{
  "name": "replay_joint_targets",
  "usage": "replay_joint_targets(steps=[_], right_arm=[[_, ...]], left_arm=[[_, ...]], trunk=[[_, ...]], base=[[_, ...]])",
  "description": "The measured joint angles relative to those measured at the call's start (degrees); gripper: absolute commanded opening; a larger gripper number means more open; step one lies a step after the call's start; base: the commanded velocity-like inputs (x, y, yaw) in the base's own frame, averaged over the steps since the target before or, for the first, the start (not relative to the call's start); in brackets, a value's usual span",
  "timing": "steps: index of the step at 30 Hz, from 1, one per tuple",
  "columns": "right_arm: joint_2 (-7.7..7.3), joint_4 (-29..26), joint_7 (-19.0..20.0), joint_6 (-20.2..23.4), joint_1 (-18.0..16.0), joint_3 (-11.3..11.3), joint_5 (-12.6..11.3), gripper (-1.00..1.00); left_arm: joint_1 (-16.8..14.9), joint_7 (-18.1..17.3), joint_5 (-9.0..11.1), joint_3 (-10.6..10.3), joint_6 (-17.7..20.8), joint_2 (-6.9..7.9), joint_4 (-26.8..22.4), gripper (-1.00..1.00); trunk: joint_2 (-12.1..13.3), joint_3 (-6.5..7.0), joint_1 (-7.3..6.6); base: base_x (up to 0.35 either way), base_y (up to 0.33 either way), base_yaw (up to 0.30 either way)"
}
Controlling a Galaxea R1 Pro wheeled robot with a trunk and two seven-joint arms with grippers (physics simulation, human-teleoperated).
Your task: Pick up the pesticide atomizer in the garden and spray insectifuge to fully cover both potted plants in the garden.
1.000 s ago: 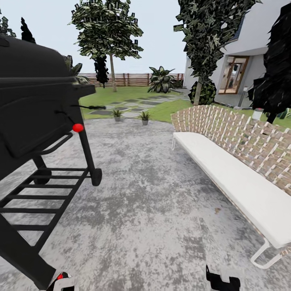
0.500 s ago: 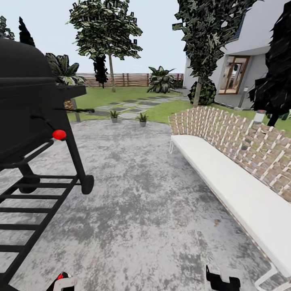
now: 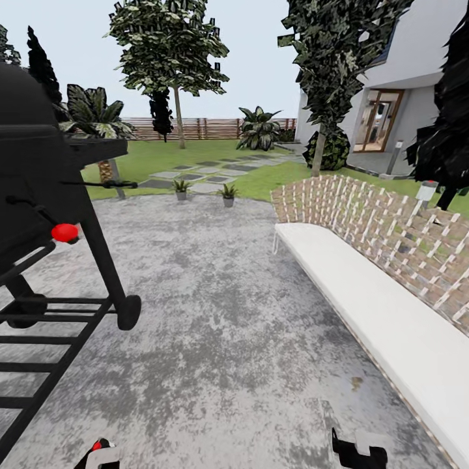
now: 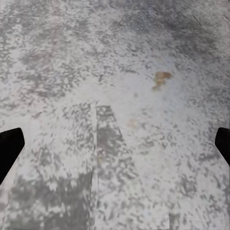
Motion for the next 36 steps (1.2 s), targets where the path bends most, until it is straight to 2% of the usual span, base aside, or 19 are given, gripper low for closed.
replay_joint_targets(steps=[11, 36], right_arm=[[0.07, -0.03, 0.0, 0.0, 0.0, 0.0, -0.02, 1.0], [0.05, 0.0, 0.0, 0.0, 0.0, 0.0, 0.05, 1.0]], left_arm=[[0.01, -0.04, -0.01, -0.05, -0.01, -0.03, -0.01, -1.0], [0.0, -0.01, -0.01, -0.04, -0.03, -0.04, 0.0, -1.0]], trunk=[[0.0, 0.0, 0.0], [0.0, 0.0, 0.0]], base=[[0.339, -0.001, 0.111], [0.335, -0.06, 0.002]])
